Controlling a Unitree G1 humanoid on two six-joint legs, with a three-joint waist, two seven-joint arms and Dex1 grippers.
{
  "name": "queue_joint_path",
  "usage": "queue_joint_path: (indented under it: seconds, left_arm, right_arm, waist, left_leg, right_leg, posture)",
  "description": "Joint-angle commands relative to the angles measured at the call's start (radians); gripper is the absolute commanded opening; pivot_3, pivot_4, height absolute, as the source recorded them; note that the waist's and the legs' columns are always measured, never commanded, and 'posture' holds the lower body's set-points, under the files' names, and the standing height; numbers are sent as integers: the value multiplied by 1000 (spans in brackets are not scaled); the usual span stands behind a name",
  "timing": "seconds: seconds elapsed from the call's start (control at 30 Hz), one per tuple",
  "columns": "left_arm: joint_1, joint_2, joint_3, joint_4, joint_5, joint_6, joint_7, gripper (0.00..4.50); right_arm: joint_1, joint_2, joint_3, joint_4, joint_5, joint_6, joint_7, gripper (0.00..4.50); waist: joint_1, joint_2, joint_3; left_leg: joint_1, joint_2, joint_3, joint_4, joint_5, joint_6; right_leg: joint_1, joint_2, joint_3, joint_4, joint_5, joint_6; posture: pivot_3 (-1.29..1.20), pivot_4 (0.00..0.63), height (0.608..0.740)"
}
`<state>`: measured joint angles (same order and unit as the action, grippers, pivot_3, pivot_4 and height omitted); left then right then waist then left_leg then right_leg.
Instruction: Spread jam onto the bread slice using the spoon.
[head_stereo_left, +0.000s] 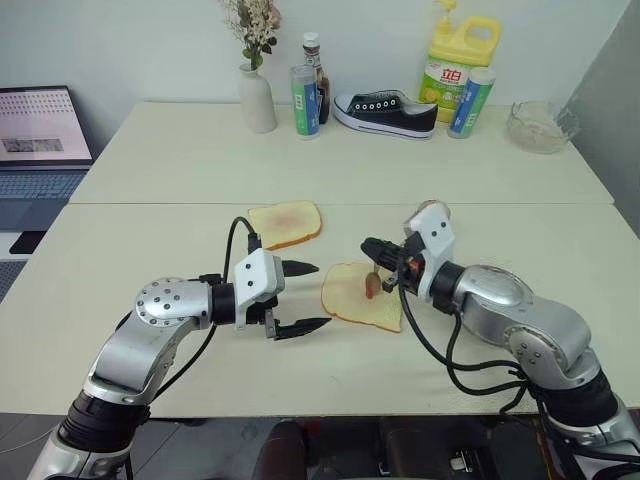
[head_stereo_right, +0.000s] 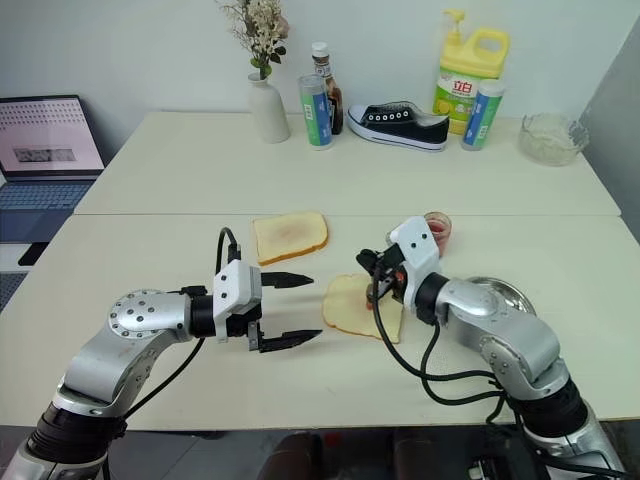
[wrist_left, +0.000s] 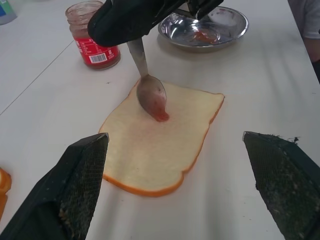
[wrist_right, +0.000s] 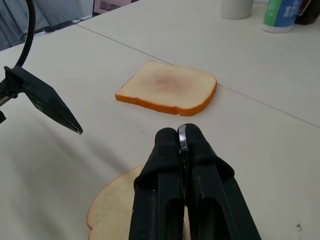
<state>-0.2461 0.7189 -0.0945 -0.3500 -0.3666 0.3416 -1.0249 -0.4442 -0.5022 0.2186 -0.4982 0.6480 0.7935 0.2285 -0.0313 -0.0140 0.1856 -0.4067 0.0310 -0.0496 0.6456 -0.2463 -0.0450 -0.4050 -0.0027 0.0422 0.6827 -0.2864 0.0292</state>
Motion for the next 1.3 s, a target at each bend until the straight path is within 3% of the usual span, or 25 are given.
queue_joint_path:
  seconds: [0.03,0.5,0.67,0.93,1.3]
  left_arm:
    - [-3,-1,12,-39,-8,-7,6,4500]
    - [-16,21,37,-11,-18,0,2,4500]
    - [-4,15,48,-14,-40,36,19,4500]
    - [-21,7,51,1,-43,50,25,4500]
    - [-66,-1,33,44,-34,36,1,4500]
  right_arm:
    - [-29,13,-15,-18,-31,-18,40,25]
    - [-92,172,-58,55,-40,34,43,25]
    - [-60,297,-182,150,14,119,-68,25]
    - [-20,387,-337,193,78,234,-174,25]
    - [35,366,-430,102,114,305,-225,25]
  waist:
    - [0,0,0]
    - [0,0,0]
    - [0,0,0]
    - [0,0,0]
    - [1,-1,0]
  left_leg:
    - [0,0,0,0,0,0]
    - [0,0,0,0,0,0]
    - [1,0,0,0,0,0]
    - [1,0,0,0,0,0]
    - [3,-1,1,0,0,0]
  right_leg:
    - [0,0,0,0,0,0]
    - [0,0,0,1,0,0]
    - [0,0,0,2,0,0]
    - [0,-1,0,4,0,0]
    - [0,-1,1,6,0,0]
  posture:
    - [0,150,740]
    - [0,150,740]
    - [0,150,740]
    - [0,150,740]
    - [0,150,740]
